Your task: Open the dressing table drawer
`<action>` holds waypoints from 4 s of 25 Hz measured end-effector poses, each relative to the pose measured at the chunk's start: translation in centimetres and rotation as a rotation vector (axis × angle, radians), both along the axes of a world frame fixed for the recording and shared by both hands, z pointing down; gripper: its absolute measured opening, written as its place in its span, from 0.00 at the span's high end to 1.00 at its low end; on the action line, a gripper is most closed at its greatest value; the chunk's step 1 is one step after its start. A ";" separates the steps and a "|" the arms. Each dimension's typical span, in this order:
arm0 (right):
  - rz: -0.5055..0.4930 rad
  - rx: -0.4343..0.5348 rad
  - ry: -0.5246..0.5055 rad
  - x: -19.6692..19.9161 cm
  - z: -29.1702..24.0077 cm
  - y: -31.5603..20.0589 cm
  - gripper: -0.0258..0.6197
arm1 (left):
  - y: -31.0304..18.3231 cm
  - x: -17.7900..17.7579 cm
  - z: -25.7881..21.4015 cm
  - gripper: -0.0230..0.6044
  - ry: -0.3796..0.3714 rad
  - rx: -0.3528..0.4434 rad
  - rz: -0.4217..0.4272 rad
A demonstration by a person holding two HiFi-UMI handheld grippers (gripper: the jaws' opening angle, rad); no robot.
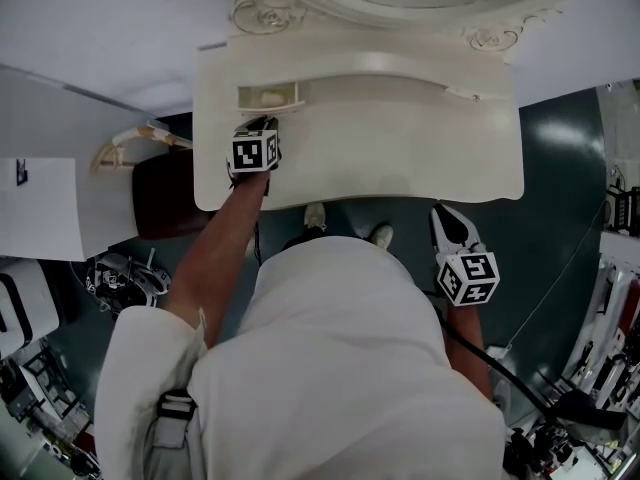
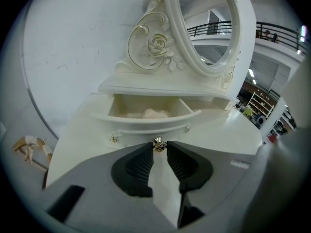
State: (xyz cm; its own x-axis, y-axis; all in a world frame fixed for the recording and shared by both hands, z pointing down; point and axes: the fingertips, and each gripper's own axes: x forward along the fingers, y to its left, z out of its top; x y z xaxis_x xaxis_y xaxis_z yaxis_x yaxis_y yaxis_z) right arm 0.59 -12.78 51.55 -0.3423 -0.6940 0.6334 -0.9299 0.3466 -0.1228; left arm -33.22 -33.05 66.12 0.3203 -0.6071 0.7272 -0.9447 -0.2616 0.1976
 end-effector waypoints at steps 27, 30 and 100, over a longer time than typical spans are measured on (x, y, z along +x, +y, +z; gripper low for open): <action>-0.040 0.000 -0.020 -0.2 0.6 0.7 0.92 | 2.7 0.3 -0.8 0.73 0.010 0.022 -0.011; -0.068 0.003 -0.027 0.1 0.5 0.5 0.92 | 4.1 0.5 -1.4 0.73 0.014 0.023 -0.020; -0.514 0.051 -0.095 8.5 0.6 2.5 0.96 | 26.6 31.7 -15.1 0.96 0.142 0.086 0.430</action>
State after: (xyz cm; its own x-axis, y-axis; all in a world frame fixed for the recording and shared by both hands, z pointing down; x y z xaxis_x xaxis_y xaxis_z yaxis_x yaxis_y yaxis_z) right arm 9.11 -10.32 52.19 -0.7014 -0.4499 0.5529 -0.6234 0.7632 -0.1698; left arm -1.54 -6.47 50.98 0.6490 -0.4536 0.6107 -0.7118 -0.6453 0.2772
